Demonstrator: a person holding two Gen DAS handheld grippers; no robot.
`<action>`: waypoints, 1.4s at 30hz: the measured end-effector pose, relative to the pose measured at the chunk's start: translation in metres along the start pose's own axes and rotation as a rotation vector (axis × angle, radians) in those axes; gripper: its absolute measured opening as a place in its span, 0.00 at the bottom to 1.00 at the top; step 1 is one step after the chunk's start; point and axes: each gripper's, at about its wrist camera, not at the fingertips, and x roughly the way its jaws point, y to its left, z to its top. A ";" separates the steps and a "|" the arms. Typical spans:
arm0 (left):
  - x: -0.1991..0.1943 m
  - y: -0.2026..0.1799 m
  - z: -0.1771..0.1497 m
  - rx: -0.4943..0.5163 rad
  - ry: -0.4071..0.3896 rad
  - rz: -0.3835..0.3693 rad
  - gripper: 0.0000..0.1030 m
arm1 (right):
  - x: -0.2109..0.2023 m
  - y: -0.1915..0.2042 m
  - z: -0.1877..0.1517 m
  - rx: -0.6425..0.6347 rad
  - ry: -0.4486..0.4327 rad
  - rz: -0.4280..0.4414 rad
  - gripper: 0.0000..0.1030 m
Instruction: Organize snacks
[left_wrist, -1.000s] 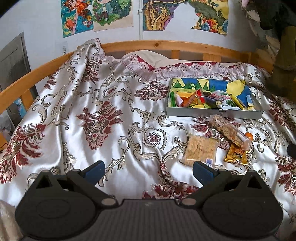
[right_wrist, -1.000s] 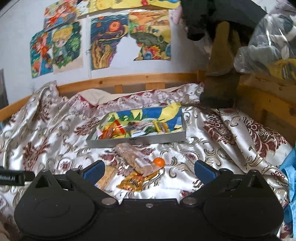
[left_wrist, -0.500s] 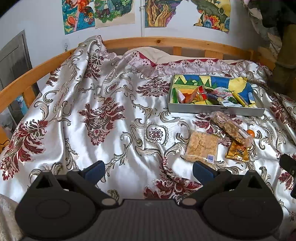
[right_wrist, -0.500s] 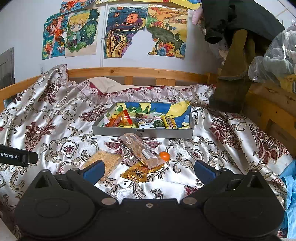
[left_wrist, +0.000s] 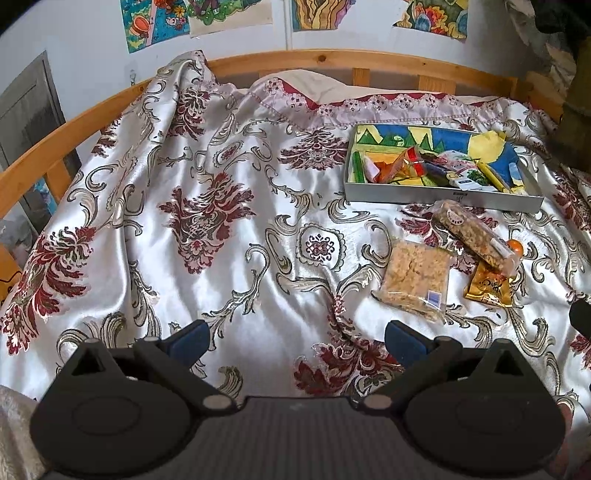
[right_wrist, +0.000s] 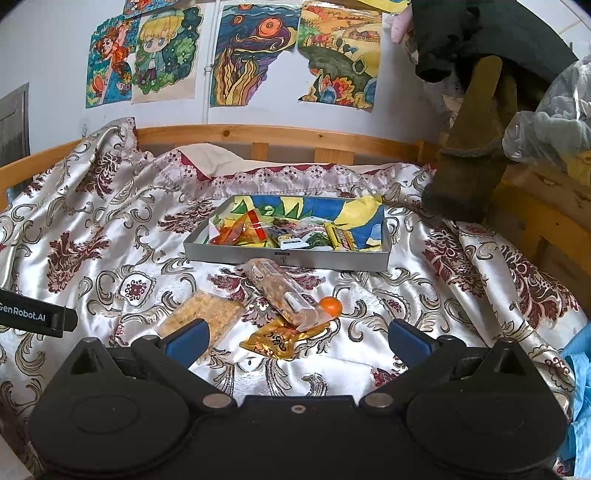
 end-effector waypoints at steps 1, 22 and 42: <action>0.000 -0.001 0.000 0.003 0.000 0.003 1.00 | 0.000 0.000 0.000 0.000 0.001 0.000 0.99; 0.004 -0.006 0.007 0.023 0.015 0.002 1.00 | 0.003 -0.002 0.002 0.018 0.000 -0.001 0.99; 0.040 -0.024 0.061 0.123 -0.015 -0.091 1.00 | 0.040 -0.020 0.032 0.073 0.010 -0.011 0.99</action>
